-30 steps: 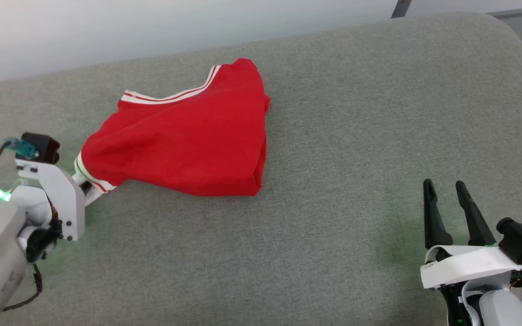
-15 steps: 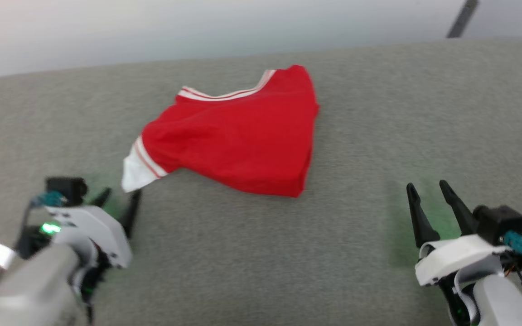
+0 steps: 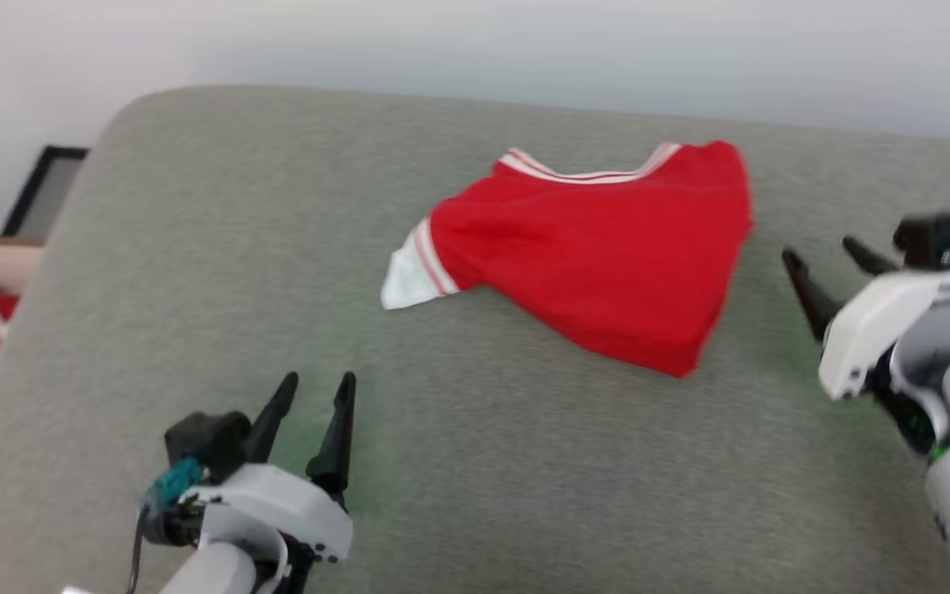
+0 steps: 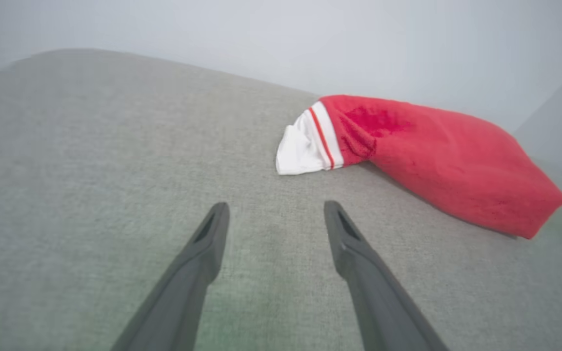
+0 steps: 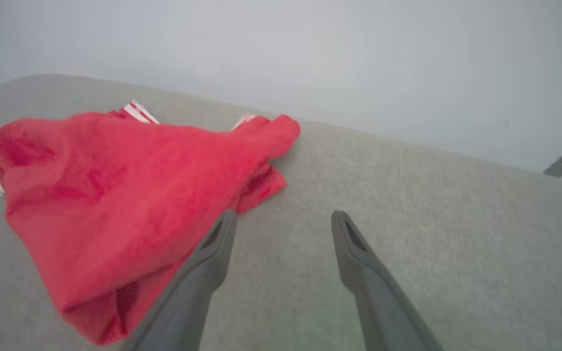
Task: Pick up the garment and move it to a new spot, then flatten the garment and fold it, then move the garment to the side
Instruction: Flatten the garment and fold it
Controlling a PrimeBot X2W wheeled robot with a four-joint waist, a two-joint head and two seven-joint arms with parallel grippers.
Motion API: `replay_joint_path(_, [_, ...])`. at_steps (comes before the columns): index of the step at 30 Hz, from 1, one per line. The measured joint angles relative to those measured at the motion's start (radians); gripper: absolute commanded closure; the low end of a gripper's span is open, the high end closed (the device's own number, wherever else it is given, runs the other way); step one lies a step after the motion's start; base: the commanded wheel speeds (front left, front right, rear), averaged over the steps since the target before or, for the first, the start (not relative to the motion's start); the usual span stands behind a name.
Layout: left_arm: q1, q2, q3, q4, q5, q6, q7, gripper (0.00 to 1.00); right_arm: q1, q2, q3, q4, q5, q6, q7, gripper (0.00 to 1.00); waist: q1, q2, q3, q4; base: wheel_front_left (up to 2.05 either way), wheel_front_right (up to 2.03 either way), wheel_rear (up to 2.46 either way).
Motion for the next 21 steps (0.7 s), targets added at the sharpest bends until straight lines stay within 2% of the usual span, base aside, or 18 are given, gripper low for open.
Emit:
replay_joint_path(2, [0.053,-0.03,0.07,-0.057,0.091,-0.011,0.0,0.0,-0.056,0.002,-0.003,0.043,0.028,0.0,0.041,0.0,0.0,0.0,0.0,0.031,0.0,0.0,0.0])
replay_joint_path(9, [0.151,-0.15,0.231,-0.137,0.271,-0.113,0.0,0.0,-0.222,-0.006,-0.009,0.273,0.056,0.0,0.22,0.0,0.0,0.0,0.013,0.125,0.0,0.0,0.0])
replay_joint_path(14, [0.16,-0.225,0.302,-0.133,0.344,-0.179,0.0,0.0,-0.335,-0.013,-0.037,0.424,0.039,0.0,0.293,0.0,0.0,0.0,0.044,0.169,0.0,0.0,0.0])
replay_joint_path(21, [0.156,-0.282,0.357,-0.107,0.405,-0.227,0.0,0.0,-0.449,0.001,-0.044,0.586,-0.04,0.0,0.36,0.0,0.0,0.0,0.104,0.202,0.0,0.0,0.0])
